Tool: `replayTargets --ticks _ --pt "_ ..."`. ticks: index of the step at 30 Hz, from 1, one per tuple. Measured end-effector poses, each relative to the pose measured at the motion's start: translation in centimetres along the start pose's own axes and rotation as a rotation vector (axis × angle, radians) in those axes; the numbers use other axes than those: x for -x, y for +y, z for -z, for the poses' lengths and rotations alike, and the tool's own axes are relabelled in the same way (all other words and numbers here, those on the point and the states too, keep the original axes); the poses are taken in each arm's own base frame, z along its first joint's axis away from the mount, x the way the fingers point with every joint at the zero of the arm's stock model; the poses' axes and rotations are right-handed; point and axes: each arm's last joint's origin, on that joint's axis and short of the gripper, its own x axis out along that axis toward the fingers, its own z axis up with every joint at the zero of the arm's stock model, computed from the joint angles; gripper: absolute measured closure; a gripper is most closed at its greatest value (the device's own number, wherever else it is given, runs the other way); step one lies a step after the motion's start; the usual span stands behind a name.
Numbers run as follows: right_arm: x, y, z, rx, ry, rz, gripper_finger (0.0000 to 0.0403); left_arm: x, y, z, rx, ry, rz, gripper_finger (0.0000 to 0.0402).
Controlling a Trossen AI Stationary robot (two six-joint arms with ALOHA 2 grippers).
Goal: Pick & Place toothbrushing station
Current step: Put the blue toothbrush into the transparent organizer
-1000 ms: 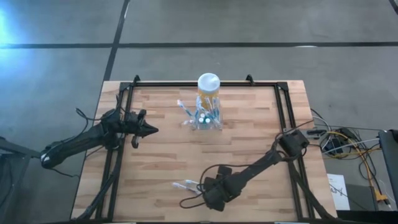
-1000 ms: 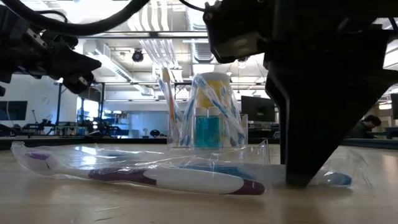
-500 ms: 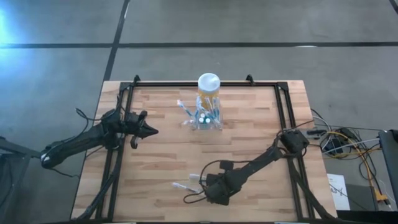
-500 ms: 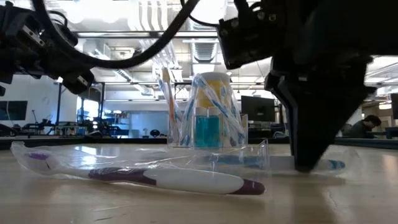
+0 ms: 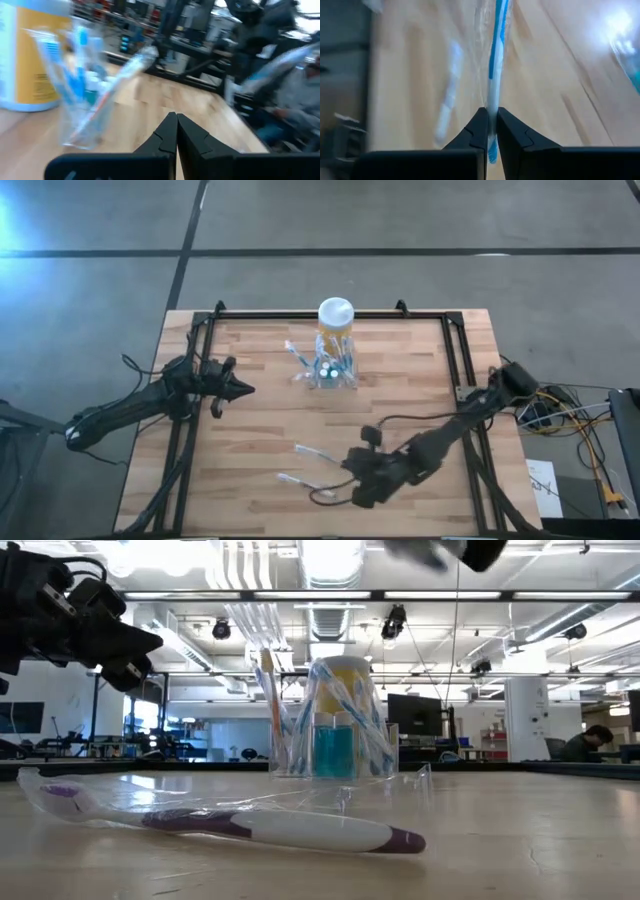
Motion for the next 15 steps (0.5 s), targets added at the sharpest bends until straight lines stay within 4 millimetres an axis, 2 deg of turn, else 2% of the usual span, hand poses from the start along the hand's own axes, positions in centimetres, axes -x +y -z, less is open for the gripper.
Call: replayTargets --ticks 7,15 --pt "2.0 -0.7 0.6 -0.004 -0.385 -0.230 0.0387 0.0 0.1 0.0 0.003 -0.015 -0.049 0.0394" --pt "1.2 -2.6 3.7 -0.014 -0.583 -0.311 0.0387 -0.2 0.4 0.4 -0.001 0.039 -0.079 0.0394"
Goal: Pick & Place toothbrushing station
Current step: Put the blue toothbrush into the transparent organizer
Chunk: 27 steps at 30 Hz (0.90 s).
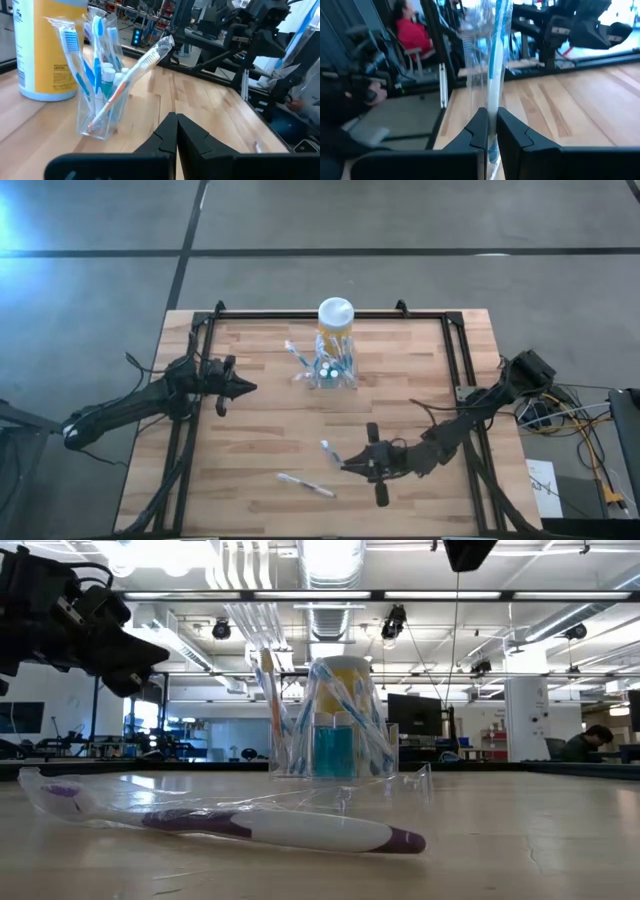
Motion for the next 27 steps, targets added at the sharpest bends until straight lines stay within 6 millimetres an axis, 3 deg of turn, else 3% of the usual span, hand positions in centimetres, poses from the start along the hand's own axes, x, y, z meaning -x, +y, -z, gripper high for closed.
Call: replayTargets --ticks 4,13,27 --pt "0.6 -0.7 0.9 0.008 -0.080 -0.023 0.0387 -0.1 0.1 0.1 -0.010 0.017 -0.004 0.0394" --pt "1.4 -1.1 0.6 0.017 -0.207 -0.048 0.0387 -0.2 0.2 0.3 0.028 0.038 -0.012 0.0394" --pt "1.2 -2.1 1.0 0.042 -0.197 0.027 0.0387 -0.6 0.5 0.7 0.171 0.076 -0.040 0.0394"
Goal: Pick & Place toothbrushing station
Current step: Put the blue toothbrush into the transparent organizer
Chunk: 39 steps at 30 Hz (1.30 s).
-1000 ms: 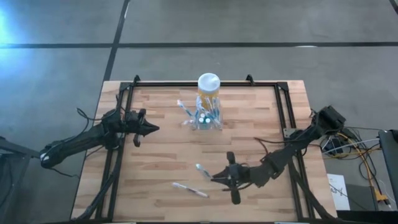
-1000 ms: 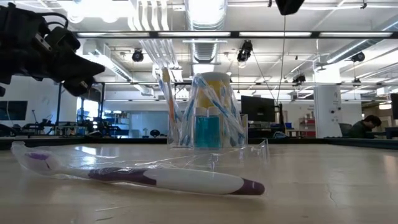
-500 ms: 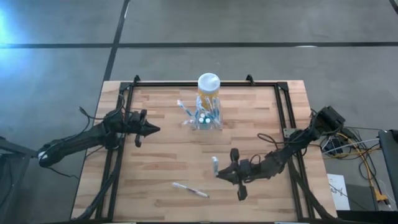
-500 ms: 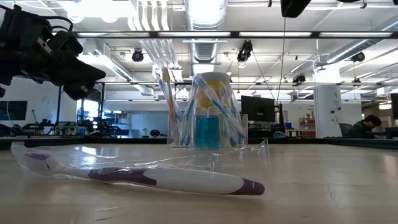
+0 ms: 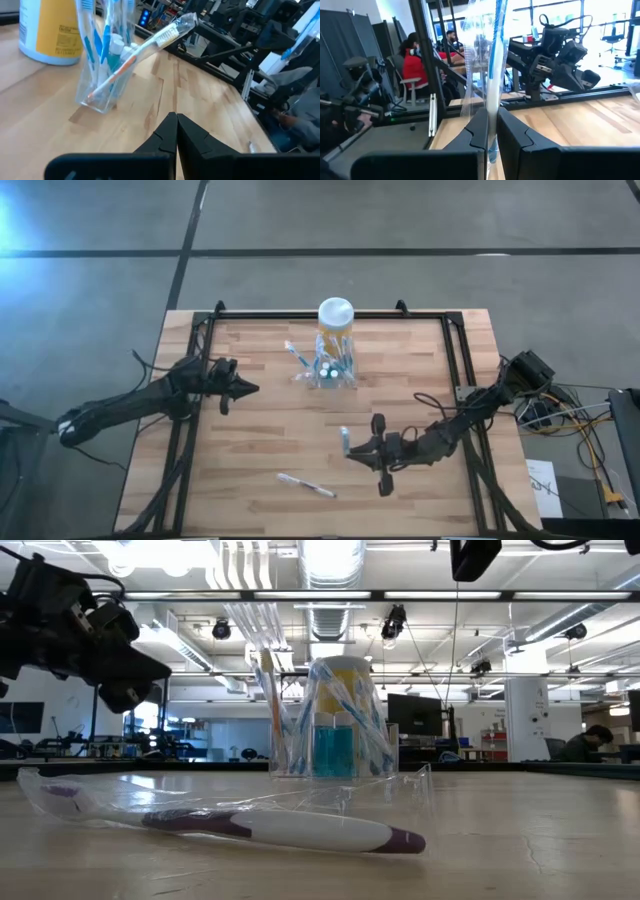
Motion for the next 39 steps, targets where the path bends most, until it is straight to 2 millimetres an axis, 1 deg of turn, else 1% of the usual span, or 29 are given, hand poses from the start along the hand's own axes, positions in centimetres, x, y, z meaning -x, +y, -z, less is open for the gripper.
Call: replayTargets --ticks 5,8,12,15,18,20,23,27,33,37,39 --pt "-0.1 -0.2 0.0 -0.004 0.002 0.007 0.0387 -0.1 -0.1 0.1 -0.033 0.011 0.023 0.0394" --pt "-0.1 0.0 -0.2 0.041 -0.016 -0.026 0.0387 -0.2 -0.9 -0.6 -0.057 -0.021 0.089 0.0396" --pt "-0.1 -0.1 -1.3 0.037 -0.112 -0.062 0.0387 0.1 -2.9 -3.3 -0.105 -0.114 0.130 0.0398" --pt "-0.4 -0.7 -1.7 0.024 -0.139 -0.040 0.0387 0.2 -4.1 -5.2 -0.115 -0.167 0.116 0.0397" --pt "-0.9 -1.6 -1.8 0.030 -0.139 -0.007 0.0387 -0.1 -4.9 -6.4 -0.147 -0.175 0.100 0.0397" --pt "-1.2 -2.2 -1.8 0.033 -0.142 0.008 0.0387 -0.3 -5.5 -7.2 -0.187 -0.198 0.120 0.0397" --pt "-1.7 -3.1 -2.0 0.032 -0.143 -0.019 0.0387 -0.6 -6.4 -8.3 -0.226 -0.287 0.178 0.0393" --pt "-2.2 -4.5 -2.1 -0.009 -0.142 0.021 0.0387 -1.0 -7.6 -9.0 -0.300 -0.376 0.269 0.0364" --pt "-2.8 -5.4 -2.3 -0.001 -0.141 0.059 0.0387 -2.3 -9.0 -9.1 -0.247 -0.314 0.318 0.0297" --pt "-3.5 -5.7 -2.6 0.038 -0.131 0.141 0.0387 -3.8 -9.5 -9.0 -0.301 -0.268 0.287 0.0256" --pt "-3.9 -5.5 -2.9 0.070 -0.134 0.157 0.0387 -4.4 -10.0 -9.5 -0.323 -0.272 0.283 0.0242"
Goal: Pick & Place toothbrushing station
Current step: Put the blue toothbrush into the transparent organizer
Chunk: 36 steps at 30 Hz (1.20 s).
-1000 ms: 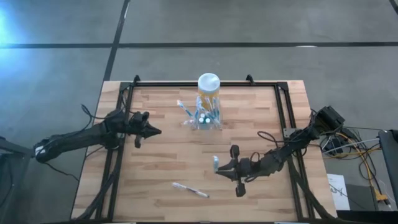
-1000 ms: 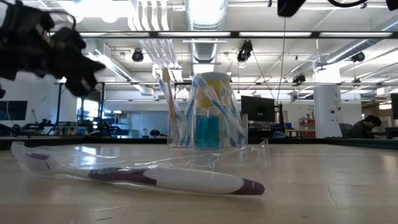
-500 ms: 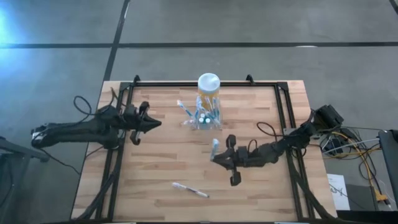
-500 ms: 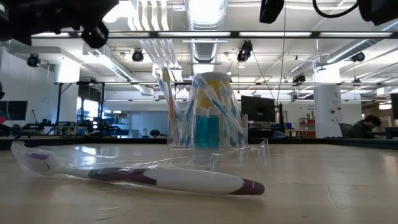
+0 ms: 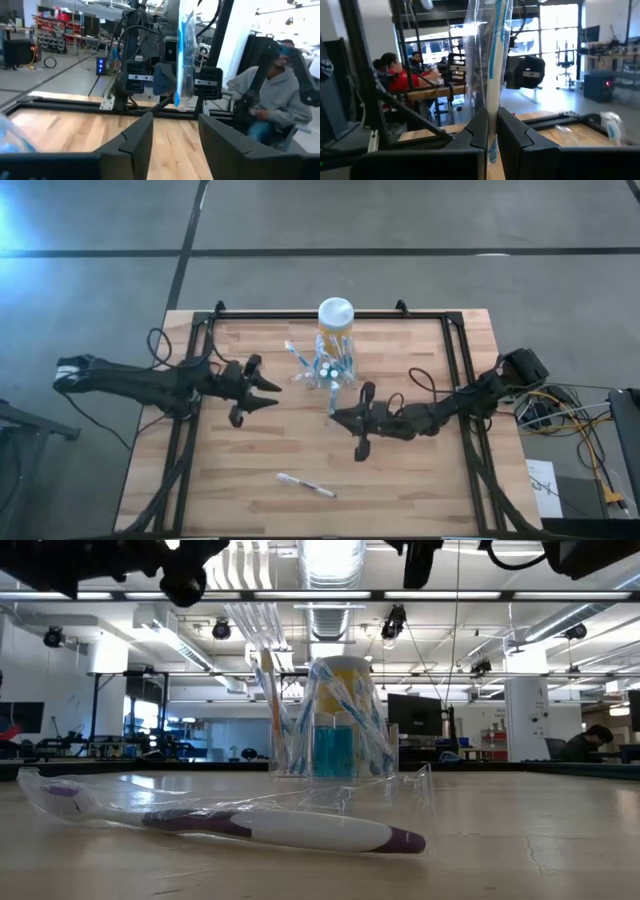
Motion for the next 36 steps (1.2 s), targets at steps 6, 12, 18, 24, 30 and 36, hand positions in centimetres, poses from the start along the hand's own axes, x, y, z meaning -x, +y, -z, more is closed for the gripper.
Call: replayTargets --ticks 6,12,18,24,30,36 --pt "-1.0 -0.1 -0.1 0.050 0.042 0.097 0.0387 -2.2 -0.6 -0.4 -0.033 0.031 0.009 0.0227" --pt "-1.2 -0.3 -0.2 0.078 0.041 0.172 0.0387 -4.0 -1.2 -1.4 -0.116 -0.017 -0.052 0.0227" --pt "-1.2 -0.2 -0.2 0.055 0.042 0.162 0.0387 -6.1 -1.3 -2.5 -0.059 0.001 -0.047 0.0227" --pt "-1.2 0.2 -0.5 0.044 0.039 0.149 0.0387 -8.9 -1.5 -3.0 -0.052 0.064 0.028 0.0227" --pt "-1.4 1.3 -1.0 0.078 0.055 0.132 0.0387 -11.4 -1.9 -3.2 -0.058 0.092 0.086 0.0227" --pt "-1.3 2.2 -1.3 0.093 0.071 0.110 0.0387 -12.2 -2.8 -3.6 -0.068 0.085 0.118 0.0227"
